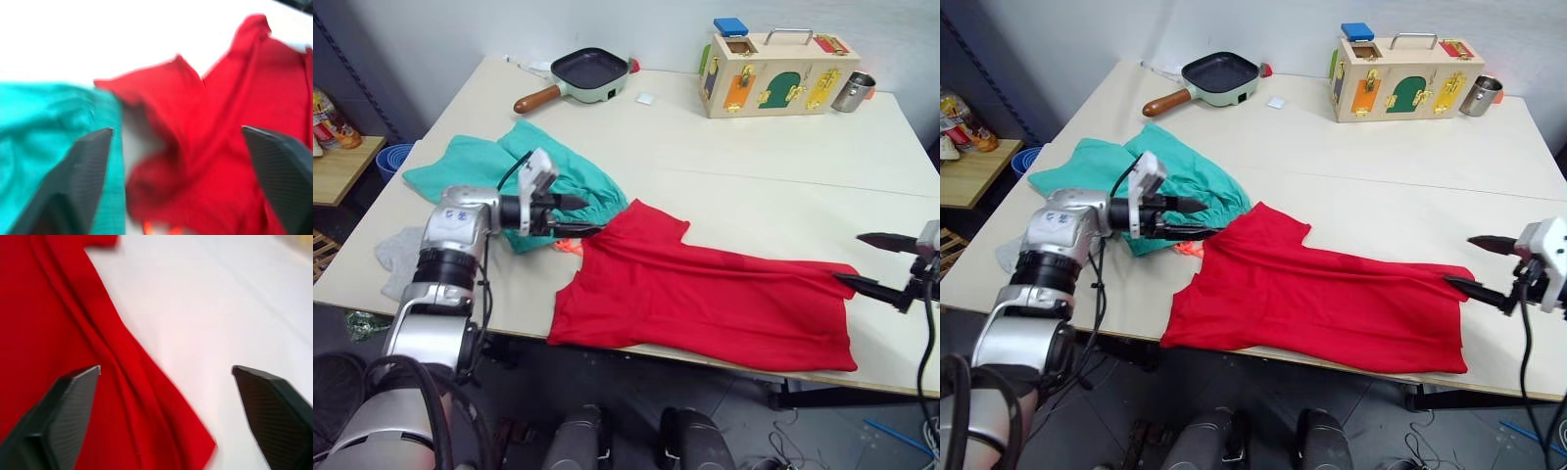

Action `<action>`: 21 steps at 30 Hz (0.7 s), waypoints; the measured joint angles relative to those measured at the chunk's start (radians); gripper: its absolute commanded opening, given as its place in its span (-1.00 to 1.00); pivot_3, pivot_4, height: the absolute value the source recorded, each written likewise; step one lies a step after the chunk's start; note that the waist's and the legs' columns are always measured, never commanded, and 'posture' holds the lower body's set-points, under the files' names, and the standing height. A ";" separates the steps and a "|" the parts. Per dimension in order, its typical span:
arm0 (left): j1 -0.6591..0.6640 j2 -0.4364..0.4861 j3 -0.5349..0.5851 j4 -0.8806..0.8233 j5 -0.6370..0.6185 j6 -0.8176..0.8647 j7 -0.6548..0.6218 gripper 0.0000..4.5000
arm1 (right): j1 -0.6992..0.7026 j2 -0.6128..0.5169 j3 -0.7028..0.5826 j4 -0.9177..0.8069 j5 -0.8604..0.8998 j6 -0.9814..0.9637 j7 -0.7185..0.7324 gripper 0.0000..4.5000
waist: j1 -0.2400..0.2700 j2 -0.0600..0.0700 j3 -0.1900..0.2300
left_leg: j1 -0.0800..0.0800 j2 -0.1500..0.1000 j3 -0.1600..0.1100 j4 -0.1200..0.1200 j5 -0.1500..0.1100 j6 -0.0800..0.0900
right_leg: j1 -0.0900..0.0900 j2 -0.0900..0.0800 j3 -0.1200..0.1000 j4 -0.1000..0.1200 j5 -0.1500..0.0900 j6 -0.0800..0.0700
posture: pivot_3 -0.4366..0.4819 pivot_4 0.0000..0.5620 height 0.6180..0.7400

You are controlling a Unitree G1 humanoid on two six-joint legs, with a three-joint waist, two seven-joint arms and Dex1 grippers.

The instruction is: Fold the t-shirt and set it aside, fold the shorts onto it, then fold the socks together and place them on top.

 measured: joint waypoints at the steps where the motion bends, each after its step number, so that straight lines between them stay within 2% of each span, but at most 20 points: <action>1: -0.013 -0.016 -0.004 0.037 0.011 -0.002 0.022 0.99 | 0.003 0.010 0.000 -0.024 0.016 0.010 -0.006 1.00 | 0.001 0.000 0.000 | 0.000 0.000 0.000 0.000 0.000 0.000 | 0.000 0.000 0.000 0.000 0.000 0.000 | -0.05 -0.47 1.00; 8: -0.101 -0.123 -0.018 0.231 0.040 0.013 0.098 0.99 | 0.025 0.045 0.010 -0.189 0.074 0.105 -0.065 1.00 | 0.006 -0.002 0.001 | 0.000 0.000 0.000 0.000 0.000 0.000 | -0.001 0.000 0.000 0.000 0.000 0.000 | -0.05 -0.47 1.00; 12: -0.142 -0.169 -0.012 0.290 0.041 0.011 0.104 0.99 | 0.039 0.060 0.015 -0.220 0.078 0.131 -0.094 1.00 | 0.006 -0.002 0.001 | 0.000 0.000 0.000 0.000 0.000 0.000 | -0.001 0.000 0.000 0.000 0.000 0.000 | -0.05 -0.47 1.00; 17: -0.184 -0.198 -0.010 0.362 0.060 0.015 0.134 0.49 | 0.060 0.063 0.015 -0.252 0.079 0.147 -0.112 1.00 | 0.007 -0.002 0.001 | 0.000 0.000 0.000 0.000 0.000 0.000 | -0.001 0.000 0.000 0.000 0.000 0.000 | -0.05 -0.47 1.00; 21: -0.186 -0.204 -0.010 0.409 0.073 0.015 0.167 -0.07 | 0.072 0.064 0.015 -0.276 0.098 0.163 -0.125 1.00 | 0.006 -0.002 0.001 | 0.000 0.000 0.000 0.000 0.000 0.000 | -0.001 0.001 0.000 0.000 0.000 0.000 | -0.05 -0.47 1.00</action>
